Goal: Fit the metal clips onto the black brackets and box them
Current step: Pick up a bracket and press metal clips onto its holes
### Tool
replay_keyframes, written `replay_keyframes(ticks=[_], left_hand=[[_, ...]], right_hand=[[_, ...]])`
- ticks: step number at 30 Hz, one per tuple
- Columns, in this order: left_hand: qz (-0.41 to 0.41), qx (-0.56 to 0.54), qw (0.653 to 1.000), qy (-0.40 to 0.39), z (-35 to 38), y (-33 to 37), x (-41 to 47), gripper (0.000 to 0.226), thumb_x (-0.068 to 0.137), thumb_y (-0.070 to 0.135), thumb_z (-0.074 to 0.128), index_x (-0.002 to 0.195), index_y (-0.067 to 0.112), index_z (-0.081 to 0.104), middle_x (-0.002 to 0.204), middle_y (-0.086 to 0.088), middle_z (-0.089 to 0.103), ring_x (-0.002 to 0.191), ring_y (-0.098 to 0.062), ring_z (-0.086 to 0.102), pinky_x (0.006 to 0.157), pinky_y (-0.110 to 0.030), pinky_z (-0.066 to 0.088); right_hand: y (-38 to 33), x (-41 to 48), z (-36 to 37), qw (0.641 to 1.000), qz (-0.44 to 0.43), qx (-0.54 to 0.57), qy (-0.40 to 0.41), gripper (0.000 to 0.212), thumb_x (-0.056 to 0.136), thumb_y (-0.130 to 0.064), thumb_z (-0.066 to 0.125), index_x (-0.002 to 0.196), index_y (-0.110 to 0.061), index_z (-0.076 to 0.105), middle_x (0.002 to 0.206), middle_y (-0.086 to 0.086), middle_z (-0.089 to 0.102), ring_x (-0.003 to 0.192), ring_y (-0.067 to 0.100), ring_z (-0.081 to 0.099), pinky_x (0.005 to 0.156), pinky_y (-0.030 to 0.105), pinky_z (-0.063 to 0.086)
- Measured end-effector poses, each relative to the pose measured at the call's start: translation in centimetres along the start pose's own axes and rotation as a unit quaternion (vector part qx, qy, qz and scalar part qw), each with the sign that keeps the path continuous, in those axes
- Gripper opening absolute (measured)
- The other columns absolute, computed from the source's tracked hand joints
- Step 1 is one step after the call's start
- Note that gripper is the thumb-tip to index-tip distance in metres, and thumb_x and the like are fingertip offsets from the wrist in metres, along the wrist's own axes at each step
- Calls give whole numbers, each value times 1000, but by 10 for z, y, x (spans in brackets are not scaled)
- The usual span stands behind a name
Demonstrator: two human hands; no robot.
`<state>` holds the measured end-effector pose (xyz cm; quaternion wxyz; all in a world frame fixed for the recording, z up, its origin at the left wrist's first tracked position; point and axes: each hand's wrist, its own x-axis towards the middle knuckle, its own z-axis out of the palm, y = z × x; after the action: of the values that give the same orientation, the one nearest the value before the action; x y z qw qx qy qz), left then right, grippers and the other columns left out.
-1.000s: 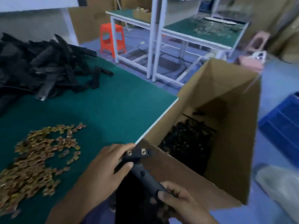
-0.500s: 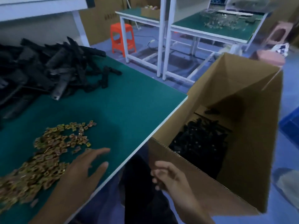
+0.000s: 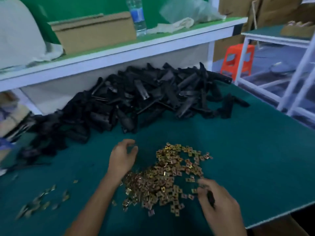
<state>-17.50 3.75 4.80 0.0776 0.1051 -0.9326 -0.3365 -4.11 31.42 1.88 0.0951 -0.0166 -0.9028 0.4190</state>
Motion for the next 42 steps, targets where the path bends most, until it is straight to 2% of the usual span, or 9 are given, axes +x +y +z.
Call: replay_keyframes(ticks=[7, 11, 14, 20, 25, 31, 35, 38, 42], left_hand=[[-166, -74, 981, 62, 7, -16, 103, 69, 90, 55, 68, 139, 10, 49, 133, -13, 57, 130, -38, 48, 112, -50, 36], [-192, -163, 966, 62, 8, -16, 125, 31, 94, 38, 71, 101, 10, 58, 89, -1, 56, 97, -31, 55, 93, -48, 49], [-187, -183, 961, 85, 5, -25, 119, 33, 96, 31, 68, 75, 16, 48, 75, 3, 51, 80, -28, 60, 87, -48, 57], [-194, -308, 928, 76, -16, -42, 84, 13, 103, 8, 55, 112, 0, 60, 117, -12, 64, 99, -22, 66, 87, -37, 59], [-139, -293, 939, 114, -45, -25, 39, 5, 104, 6, 50, 108, 8, 54, 114, -10, 60, 107, -27, 60, 95, -41, 53], [-25, -413, 910, 7, -63, 27, -52, 38, 106, 6, 45, 120, 33, 68, 121, 8, 71, 116, -14, 65, 100, -37, 51], [-56, -516, 852, -67, -31, 61, -138, 39, 104, -1, 44, 112, 31, 64, 102, -7, 74, 87, -20, 73, 66, -30, 58], [-134, -531, 829, -111, 1, 74, -178, 28, 100, -6, 46, 111, 17, 57, 98, -15, 76, 74, -29, 73, 51, -33, 56], [-136, -526, 828, -139, 0, 70, -192, 11, 106, 21, 52, 109, 16, 61, 83, -11, 74, 59, -25, 66, 52, -33, 56]], right_hand=[[2, 4, 7, 993, -43, -67, 82, 31, 69, -17, 89, 87, -34, 71, 64, -25, 55, 56, -3, 55, 65, 14, 45], [4, 5, 11, 992, -50, -52, 102, 33, 66, -13, 89, 82, -35, 70, 64, -26, 55, 77, -1, 57, 66, 4, 43], [7, 6, 13, 991, -55, -56, 110, 34, 66, -11, 90, 80, -35, 70, 64, -25, 57, 81, -1, 57, 68, 1, 41], [15, 5, 13, 989, -84, -71, 103, 32, 68, -8, 89, 82, -30, 71, 69, -21, 61, 63, 3, 57, 54, 15, 44], [13, 1, 12, 993, -61, -58, 82, 30, 73, -13, 88, 89, -31, 71, 73, -19, 62, 64, 4, 58, 56, 20, 43], [5, -6, 6, 997, -27, 36, 70, 63, 84, -44, 74, 135, -51, 39, 113, -32, 56, 96, -3, 57, 75, 27, 46], [5, -11, 9, 983, -117, -15, 141, 102, 71, -34, 86, 154, -33, 27, 157, 6, 31, 138, 26, 42, 93, 44, 51], [8, -12, 6, 971, -149, -22, 185, 73, 89, -31, 77, 150, -23, 38, 158, 21, 31, 137, 47, 39, 118, 27, 27], [8, -15, 0, 978, -143, 13, 153, 48, 96, -34, 46, 136, -11, 60, 154, 17, 37, 137, 36, 37, 116, 14, 16]])
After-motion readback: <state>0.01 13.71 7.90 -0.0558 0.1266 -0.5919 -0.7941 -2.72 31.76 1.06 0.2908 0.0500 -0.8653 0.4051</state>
